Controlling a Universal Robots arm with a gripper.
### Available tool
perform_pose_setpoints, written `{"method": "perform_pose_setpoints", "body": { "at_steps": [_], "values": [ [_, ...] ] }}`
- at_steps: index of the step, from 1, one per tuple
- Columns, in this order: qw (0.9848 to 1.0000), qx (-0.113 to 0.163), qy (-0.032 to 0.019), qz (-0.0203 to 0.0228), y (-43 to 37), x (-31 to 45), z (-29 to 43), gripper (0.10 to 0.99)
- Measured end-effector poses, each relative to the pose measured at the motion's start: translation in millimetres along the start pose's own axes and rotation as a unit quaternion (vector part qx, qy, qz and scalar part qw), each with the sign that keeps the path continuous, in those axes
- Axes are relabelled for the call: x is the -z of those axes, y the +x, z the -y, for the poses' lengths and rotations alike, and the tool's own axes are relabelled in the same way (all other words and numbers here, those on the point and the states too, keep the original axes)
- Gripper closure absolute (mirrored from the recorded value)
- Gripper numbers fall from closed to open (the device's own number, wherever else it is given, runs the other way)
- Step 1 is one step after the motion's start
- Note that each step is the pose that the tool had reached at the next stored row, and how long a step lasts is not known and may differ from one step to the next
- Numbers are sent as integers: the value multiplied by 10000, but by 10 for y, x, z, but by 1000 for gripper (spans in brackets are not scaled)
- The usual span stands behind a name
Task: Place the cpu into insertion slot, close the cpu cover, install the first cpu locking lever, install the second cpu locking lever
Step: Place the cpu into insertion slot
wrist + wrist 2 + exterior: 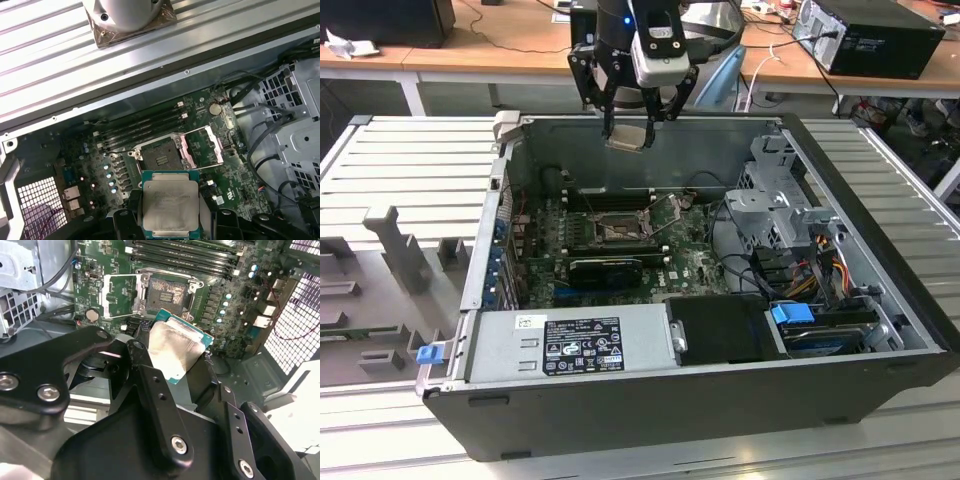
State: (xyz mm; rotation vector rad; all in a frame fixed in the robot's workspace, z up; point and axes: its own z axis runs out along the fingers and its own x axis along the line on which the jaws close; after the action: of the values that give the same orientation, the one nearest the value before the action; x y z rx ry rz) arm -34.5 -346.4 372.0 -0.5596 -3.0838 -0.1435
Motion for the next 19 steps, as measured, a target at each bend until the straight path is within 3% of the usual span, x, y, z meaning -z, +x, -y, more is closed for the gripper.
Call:
{"method": "perform_pose_setpoints", "body": {
  "at_steps": [12, 19],
  "values": [
    [9982, -592, -12, 53, 0, -2, 0, 545],
    [9952, -975, -14, 90, 0, -6, 1, 545]
  ]
}}
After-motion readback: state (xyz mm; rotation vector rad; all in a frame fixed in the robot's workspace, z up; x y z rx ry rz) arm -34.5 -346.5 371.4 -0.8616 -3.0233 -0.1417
